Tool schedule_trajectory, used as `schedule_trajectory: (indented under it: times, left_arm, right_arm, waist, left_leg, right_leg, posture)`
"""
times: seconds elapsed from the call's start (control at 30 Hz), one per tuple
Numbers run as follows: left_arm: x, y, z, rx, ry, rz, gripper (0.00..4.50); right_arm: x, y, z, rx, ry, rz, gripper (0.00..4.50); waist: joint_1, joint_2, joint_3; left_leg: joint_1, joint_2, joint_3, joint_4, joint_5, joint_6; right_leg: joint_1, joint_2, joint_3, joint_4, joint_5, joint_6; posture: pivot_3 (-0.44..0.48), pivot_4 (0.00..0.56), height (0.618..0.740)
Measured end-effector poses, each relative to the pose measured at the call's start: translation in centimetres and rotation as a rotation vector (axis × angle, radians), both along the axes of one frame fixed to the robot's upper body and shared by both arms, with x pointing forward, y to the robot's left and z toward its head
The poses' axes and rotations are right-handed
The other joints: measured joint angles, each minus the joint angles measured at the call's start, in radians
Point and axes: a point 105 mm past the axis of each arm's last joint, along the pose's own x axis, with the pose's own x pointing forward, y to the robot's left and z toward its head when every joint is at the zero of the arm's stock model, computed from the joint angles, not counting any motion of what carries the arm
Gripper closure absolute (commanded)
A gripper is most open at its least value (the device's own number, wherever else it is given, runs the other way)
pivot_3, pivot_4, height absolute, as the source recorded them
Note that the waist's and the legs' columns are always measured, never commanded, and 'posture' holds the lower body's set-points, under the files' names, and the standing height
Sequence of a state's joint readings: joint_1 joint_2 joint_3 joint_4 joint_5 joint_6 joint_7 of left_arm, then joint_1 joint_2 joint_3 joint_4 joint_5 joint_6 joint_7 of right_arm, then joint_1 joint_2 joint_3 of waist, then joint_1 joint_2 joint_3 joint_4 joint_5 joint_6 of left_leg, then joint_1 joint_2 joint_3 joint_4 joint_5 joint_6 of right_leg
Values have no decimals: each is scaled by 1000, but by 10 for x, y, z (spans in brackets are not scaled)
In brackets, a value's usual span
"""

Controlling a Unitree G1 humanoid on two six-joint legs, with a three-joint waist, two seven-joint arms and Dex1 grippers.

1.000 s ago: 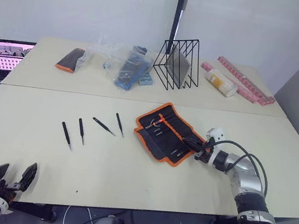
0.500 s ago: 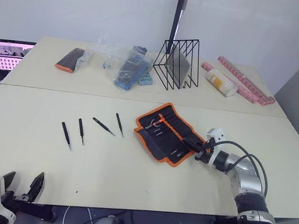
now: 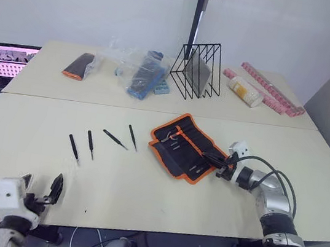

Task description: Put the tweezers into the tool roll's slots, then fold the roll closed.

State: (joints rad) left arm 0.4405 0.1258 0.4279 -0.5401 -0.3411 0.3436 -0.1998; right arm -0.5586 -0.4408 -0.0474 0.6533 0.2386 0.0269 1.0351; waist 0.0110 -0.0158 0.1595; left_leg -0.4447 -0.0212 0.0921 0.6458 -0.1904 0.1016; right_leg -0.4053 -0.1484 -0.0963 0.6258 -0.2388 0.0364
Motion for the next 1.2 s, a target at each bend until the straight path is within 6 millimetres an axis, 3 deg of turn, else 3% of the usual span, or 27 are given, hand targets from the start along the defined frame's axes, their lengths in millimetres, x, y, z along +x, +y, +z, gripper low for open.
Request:
schedule_trajectory:
  times: [0.27,0.73,0.87,1.2]
  left_arm:
    - [34,-17,13,-25,26,111,66]
    - [72,-25,14,3,150,167,66]
    - [79,-25,14,13,165,166,1176]
    - [87,-23,12,25,184,150,4486]
  right_arm:
    - [-2,0,0,-5,-6,-8,4500]
    - [-4,0,0,-10,-1,-27,4500]
    - [-5,-1,-1,-12,-1,-32,4500]
    - [-5,-1,-2,-13,1,-39,4500]
  waist:
    - [2,0,0]
    - [6,0,0]
    - [9,0,-1]
    - [13,6,-4]
  left_leg:
    - [0,0,0,0,0,-1]
    - [1,-1,1,0,2,-3]
    - [2,-1,1,0,5,-8]
    - [3,0,1,0,4,-6]
  right_leg:
    - [1,1,-2,1,1,1]
    - [1,1,-4,3,1,1]
    - [1,1,-4,3,1,1]
    - [1,1,-3,3,1,1]
  posture:
    - [0,150,704]
    - [0,150,704]
    - [0,150,704]
    - [0,150,704]
